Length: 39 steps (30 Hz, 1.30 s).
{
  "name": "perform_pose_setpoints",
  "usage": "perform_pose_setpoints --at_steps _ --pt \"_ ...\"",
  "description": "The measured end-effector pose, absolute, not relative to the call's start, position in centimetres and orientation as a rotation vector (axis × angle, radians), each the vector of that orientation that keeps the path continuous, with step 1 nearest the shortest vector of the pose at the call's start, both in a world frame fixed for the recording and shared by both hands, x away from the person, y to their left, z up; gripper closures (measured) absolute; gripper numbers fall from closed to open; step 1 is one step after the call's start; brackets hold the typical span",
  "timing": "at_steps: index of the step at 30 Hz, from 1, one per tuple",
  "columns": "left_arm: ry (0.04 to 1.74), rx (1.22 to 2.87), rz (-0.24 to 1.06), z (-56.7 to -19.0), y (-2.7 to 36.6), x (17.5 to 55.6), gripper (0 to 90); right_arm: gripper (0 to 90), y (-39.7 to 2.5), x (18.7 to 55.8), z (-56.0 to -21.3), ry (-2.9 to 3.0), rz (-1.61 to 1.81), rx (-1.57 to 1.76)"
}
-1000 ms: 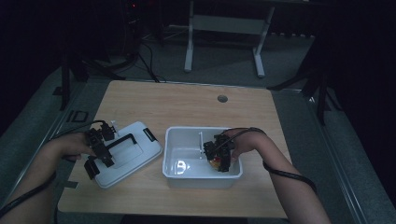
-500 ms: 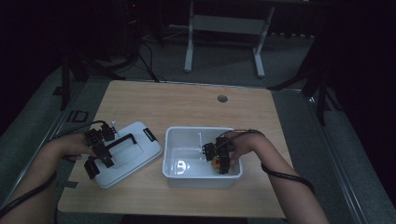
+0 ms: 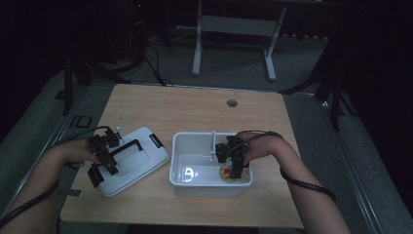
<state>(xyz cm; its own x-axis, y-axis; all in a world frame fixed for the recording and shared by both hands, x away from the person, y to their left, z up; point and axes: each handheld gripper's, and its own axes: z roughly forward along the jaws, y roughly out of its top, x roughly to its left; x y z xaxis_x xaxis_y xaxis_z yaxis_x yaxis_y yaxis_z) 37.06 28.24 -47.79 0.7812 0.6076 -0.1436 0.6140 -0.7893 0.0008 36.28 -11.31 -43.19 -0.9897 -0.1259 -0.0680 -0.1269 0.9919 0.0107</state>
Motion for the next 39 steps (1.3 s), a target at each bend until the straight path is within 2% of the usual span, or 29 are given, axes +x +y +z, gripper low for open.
perform_pose_setpoints --at_steps 8,17,23,39 --pt "0.997 2.917 -0.201 -47.5 28.2 36.9 20.1 12.5 -14.2 35.6 -37.9 2.992 0.164 -0.144" --pt "1.01 2.909 -0.182 -47.3 28.6 36.6 20.1 13.5 -18.8 34.8 -35.9 2.968 0.216 -0.029" --pt "1.028 2.897 -0.162 -47.2 29.1 36.5 19.7 13.2 -21.8 34.7 -36.4 2.974 0.214 0.053" --pt "1.12 2.841 -0.086 -47.6 30.5 36.4 19.5 13.7 -28.9 34.2 -42.1 3.012 0.221 0.317"
